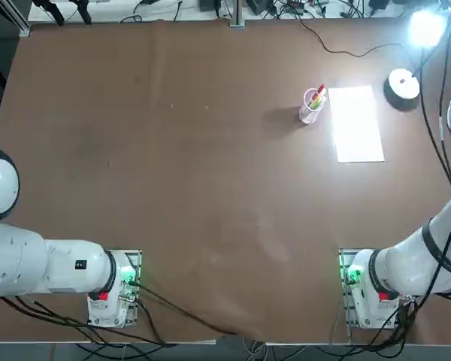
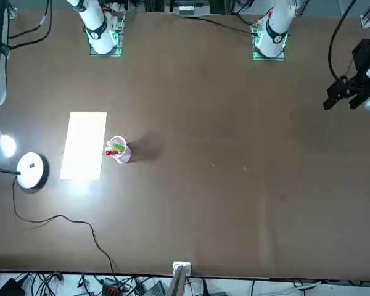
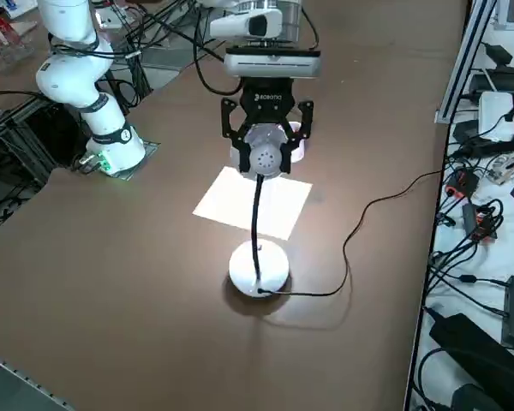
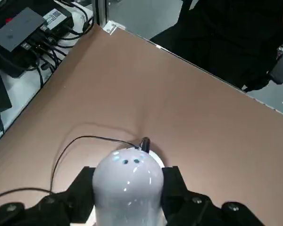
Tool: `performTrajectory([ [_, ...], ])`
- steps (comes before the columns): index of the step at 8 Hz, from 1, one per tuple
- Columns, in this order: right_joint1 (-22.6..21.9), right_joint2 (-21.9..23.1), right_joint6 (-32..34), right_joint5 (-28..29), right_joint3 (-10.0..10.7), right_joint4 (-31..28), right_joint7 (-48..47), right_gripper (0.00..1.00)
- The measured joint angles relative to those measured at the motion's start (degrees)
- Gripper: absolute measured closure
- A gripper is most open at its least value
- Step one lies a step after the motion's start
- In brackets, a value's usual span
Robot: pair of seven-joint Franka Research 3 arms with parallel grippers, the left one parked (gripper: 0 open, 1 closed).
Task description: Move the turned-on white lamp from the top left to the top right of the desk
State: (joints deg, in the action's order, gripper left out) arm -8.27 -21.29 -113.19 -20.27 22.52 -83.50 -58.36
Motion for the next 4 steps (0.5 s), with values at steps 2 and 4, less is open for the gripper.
performTrajectory([
  [2, -2.1, -0.3, 0.0, -0.1, -0.1, -0.8, -4.1, 0.28],
  [4, -3.8, -0.4, 0.2, -0.1, -0.1, -1.7, -5.3, 0.28],
])
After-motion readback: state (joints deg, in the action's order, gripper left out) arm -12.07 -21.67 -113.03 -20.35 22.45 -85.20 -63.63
